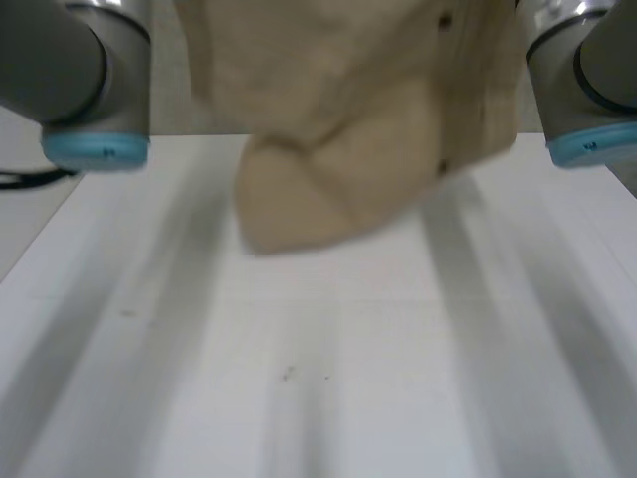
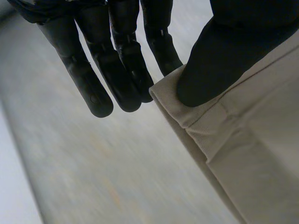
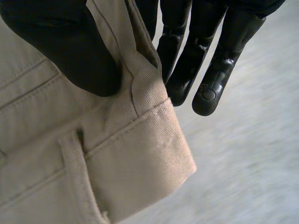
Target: Fold the shorts.
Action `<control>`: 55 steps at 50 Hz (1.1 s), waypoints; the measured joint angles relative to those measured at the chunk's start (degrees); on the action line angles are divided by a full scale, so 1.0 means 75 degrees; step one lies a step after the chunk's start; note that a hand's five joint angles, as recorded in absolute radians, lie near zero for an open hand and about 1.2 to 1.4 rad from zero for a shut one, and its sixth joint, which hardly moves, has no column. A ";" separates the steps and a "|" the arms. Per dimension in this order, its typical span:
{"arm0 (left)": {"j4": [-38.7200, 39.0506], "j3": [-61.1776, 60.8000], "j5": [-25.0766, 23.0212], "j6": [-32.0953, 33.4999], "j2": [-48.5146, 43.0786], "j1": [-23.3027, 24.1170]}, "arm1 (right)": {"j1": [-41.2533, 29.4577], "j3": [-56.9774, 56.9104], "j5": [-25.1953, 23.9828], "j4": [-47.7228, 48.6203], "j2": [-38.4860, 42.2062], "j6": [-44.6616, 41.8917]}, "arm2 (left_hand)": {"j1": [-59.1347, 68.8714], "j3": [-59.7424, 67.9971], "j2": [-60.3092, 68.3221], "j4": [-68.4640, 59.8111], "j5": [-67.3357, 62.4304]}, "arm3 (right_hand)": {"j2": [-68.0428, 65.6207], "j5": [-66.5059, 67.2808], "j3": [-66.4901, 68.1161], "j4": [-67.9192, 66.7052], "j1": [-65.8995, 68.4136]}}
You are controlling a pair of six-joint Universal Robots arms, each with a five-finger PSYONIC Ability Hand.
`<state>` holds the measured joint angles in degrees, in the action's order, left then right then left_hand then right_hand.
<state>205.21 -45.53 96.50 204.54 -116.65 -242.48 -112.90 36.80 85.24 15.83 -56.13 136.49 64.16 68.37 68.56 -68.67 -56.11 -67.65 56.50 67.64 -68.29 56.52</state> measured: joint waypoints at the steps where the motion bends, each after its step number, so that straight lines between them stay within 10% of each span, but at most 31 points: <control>1: 0.0152 -0.0017 0.0000 -0.0001 0.0072 -0.0005 | -0.0005 0.0073 -0.0003 0.0318 -0.0054 0.0041 | 0.0000 -0.0001 0.0000 0.0001 0.0000 | 0.0000 0.0000 0.0000 0.0000 0.0000; 11: 0.1204 -0.2144 0.0003 -0.0066 0.1036 -0.0104 | -0.0042 0.1906 -0.0033 0.1594 -0.0610 0.0282 | 0.0000 0.0000 0.0000 0.0000 0.0000 | 0.0000 0.0073 0.0000 0.0001 0.0000; 27: 0.0731 -0.6586 0.0020 -0.0595 0.0769 -0.0122 | -0.0035 0.4871 -0.0103 -0.0038 0.0206 0.0095 | 0.0000 0.0001 0.0005 0.0000 0.0000 | 0.0000 0.0074 0.0000 -0.0001 0.0000; 55: -0.5419 -0.8829 -0.0536 0.0412 0.3920 0.0117 | 0.0090 0.8392 -0.0619 -0.5600 -0.2572 -0.1209 | -0.1058 -0.1459 -0.1487 0.1502 0.1149 | 0.0000 0.0074 0.0000 -0.0001 0.0000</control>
<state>164.56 -111.74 92.48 207.63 -87.25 -241.60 -112.23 99.74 80.59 -26.16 -75.42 127.42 56.22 57.42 57.41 -57.41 -47.49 -67.65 57.05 67.64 -68.30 56.52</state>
